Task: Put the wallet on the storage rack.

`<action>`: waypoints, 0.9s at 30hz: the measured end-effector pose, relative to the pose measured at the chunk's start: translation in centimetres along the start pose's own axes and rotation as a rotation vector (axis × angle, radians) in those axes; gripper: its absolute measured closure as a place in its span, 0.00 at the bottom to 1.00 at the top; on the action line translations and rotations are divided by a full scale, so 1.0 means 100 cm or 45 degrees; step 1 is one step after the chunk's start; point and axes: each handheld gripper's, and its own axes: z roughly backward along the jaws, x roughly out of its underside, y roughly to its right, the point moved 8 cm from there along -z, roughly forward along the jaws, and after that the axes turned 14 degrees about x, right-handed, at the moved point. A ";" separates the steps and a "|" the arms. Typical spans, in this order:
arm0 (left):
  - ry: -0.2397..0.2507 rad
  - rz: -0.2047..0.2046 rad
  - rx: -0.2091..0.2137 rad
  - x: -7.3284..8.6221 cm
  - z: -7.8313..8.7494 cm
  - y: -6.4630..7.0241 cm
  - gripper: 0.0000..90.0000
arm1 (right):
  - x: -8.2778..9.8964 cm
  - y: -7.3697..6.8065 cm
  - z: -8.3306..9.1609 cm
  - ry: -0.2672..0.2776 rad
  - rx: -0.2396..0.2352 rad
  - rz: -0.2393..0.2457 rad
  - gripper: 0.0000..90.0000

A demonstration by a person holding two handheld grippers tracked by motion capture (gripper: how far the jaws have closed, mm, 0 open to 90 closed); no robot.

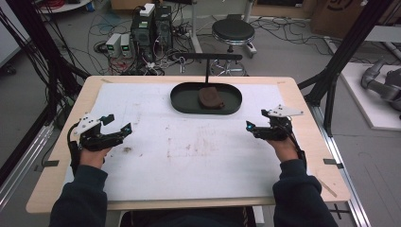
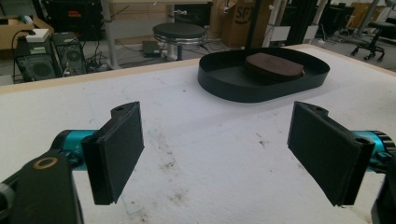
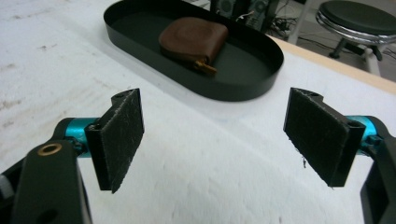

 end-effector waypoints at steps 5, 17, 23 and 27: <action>-0.013 -0.027 0.006 0.000 0.000 0.003 0.20 | 0.009 0.002 0.013 0.000 0.001 -0.040 0.23; -0.029 -0.040 0.034 0.006 0.000 0.013 0.20 | 0.014 0.003 0.021 0.012 0.036 -0.056 0.23; -0.037 -0.032 0.027 0.008 0.001 0.012 0.21 | 0.017 0.001 0.017 -0.010 0.028 -0.046 0.23; -0.046 -0.032 0.029 0.009 -0.001 0.012 0.21 | 0.020 0.001 0.015 -0.027 0.028 -0.034 0.23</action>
